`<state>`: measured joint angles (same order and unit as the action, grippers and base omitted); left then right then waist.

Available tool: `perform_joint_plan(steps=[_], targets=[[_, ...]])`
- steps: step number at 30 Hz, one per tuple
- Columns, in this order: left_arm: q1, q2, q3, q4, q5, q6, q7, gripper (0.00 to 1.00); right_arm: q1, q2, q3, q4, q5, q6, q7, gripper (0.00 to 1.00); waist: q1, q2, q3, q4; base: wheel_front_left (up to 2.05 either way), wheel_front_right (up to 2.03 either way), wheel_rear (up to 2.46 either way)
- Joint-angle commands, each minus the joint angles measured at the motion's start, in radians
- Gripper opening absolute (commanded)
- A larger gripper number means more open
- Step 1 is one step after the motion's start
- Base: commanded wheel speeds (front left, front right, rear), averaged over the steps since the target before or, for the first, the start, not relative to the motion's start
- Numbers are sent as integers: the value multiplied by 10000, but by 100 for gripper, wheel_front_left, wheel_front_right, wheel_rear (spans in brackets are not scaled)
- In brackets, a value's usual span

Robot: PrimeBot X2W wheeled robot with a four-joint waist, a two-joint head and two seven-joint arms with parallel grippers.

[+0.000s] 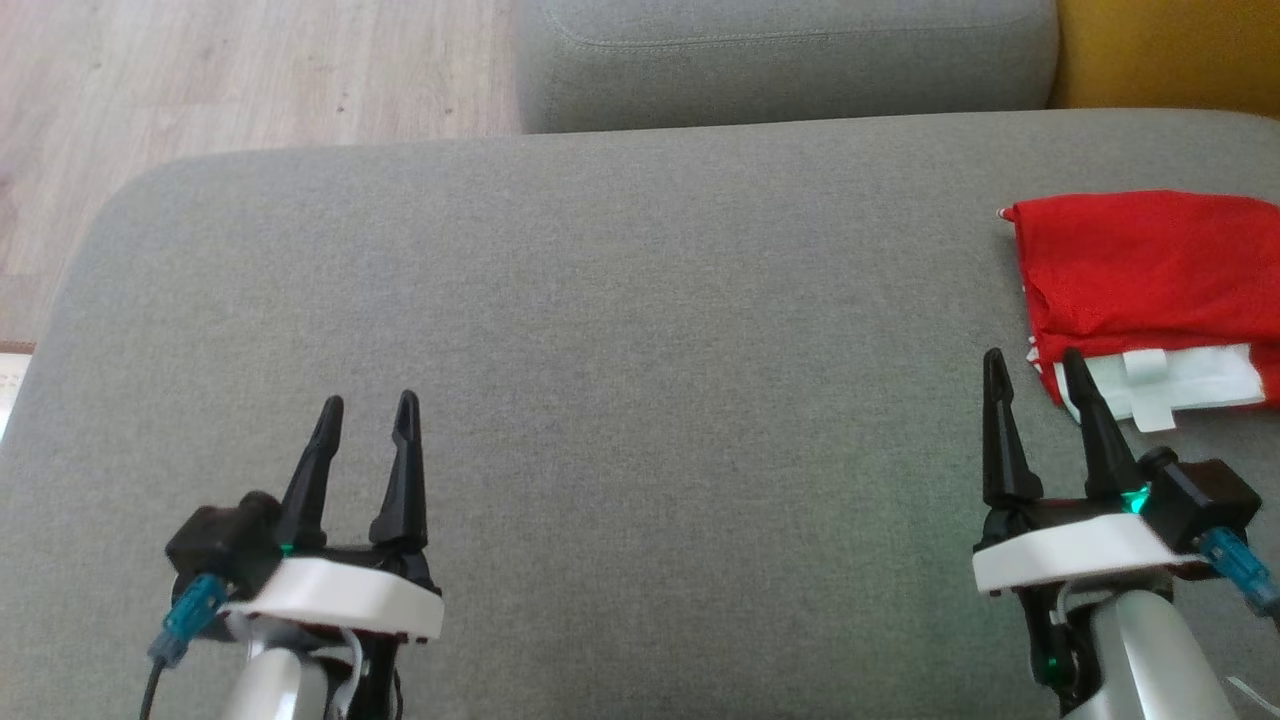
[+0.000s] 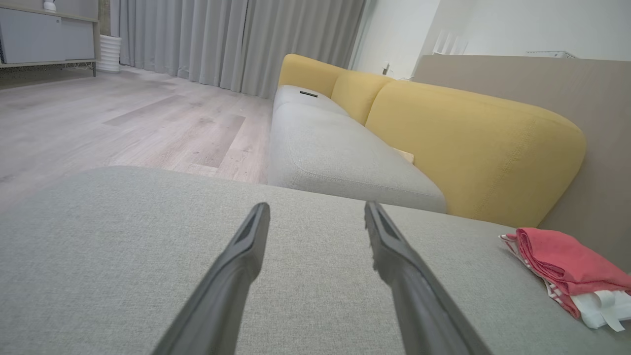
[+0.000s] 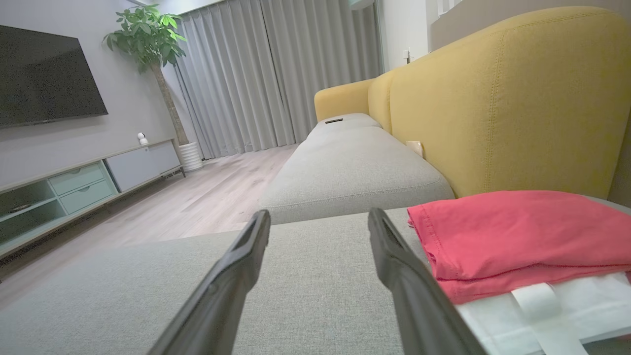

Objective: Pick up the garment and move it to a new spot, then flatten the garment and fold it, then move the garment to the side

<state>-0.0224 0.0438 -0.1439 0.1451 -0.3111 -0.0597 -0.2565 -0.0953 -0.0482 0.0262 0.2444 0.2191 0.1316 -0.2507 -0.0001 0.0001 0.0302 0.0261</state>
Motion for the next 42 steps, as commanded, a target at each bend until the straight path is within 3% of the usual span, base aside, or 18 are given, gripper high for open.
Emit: perform_joint_plan(steps=[1,11,12,16,42], targets=[[-328,64,423,-337,-70,92,-53,100,-390,-21,267,-371,-91,-9,-110,100,1,-1,12,-34,0,0,0],[-374,64,471,-300,-453,213,-53,100,-447,-21,289,-278,-181,-9,-110,100,1,-1,137,-185,0,0,0],[-6,-2,73,30,-416,170,0,0,-15,2,44,15,-140,0,-2,0,1,-1,136,-187,0,0,0],[158,-21,-20,604,-468,153,19,0,243,21,51,554,-98,0,24,0,1,-1,140,-202,0,0,0],[-53,39,466,693,-3127,-27,743,0,171,-36,-188,437,2880,-2,728,0,1,-1,54,-214,0,0,0]])
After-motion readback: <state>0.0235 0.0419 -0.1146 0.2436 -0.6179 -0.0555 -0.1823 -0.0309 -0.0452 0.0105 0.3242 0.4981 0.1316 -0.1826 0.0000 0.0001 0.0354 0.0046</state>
